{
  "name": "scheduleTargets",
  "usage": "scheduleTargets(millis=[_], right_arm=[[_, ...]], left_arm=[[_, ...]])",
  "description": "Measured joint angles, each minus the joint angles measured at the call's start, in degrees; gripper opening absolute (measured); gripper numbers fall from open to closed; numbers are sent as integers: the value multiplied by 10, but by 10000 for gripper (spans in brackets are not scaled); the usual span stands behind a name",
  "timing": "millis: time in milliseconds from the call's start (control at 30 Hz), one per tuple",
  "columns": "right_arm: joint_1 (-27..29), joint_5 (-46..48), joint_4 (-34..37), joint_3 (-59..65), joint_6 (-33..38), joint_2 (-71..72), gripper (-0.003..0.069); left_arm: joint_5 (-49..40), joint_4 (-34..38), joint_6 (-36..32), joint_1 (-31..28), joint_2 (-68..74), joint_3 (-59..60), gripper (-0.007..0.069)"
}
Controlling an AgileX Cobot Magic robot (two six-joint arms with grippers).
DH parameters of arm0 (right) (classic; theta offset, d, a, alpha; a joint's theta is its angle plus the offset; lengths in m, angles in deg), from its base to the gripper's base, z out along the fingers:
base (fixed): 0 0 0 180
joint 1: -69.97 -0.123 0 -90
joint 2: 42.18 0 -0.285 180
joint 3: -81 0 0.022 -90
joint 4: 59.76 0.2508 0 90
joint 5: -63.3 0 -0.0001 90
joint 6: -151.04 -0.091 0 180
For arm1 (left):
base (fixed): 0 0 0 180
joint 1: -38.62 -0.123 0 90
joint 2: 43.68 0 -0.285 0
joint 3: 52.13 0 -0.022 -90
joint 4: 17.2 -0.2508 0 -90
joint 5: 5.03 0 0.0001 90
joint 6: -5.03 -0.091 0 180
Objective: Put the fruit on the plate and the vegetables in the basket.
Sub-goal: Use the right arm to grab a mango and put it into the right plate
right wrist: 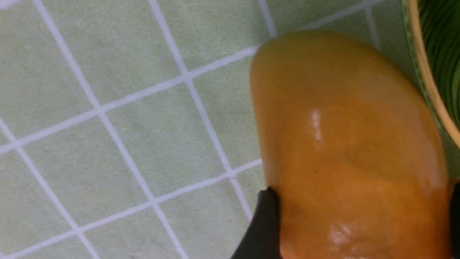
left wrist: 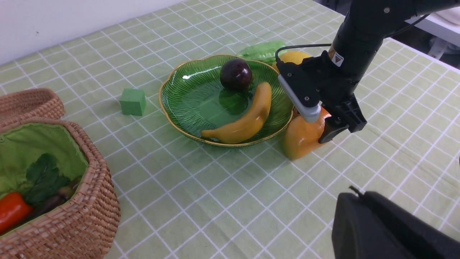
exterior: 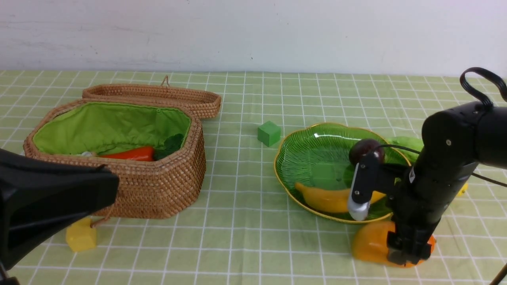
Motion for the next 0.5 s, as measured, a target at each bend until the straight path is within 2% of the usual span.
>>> scheduleTargets(millis=[233, 500], right_arm=[[0, 30, 39, 1, 0, 0, 609], [0, 4, 48, 20, -10, -7, 608]], left_arm=[[0, 0, 0, 0, 0, 0, -13], [0, 0, -2, 0, 0, 0, -13]])
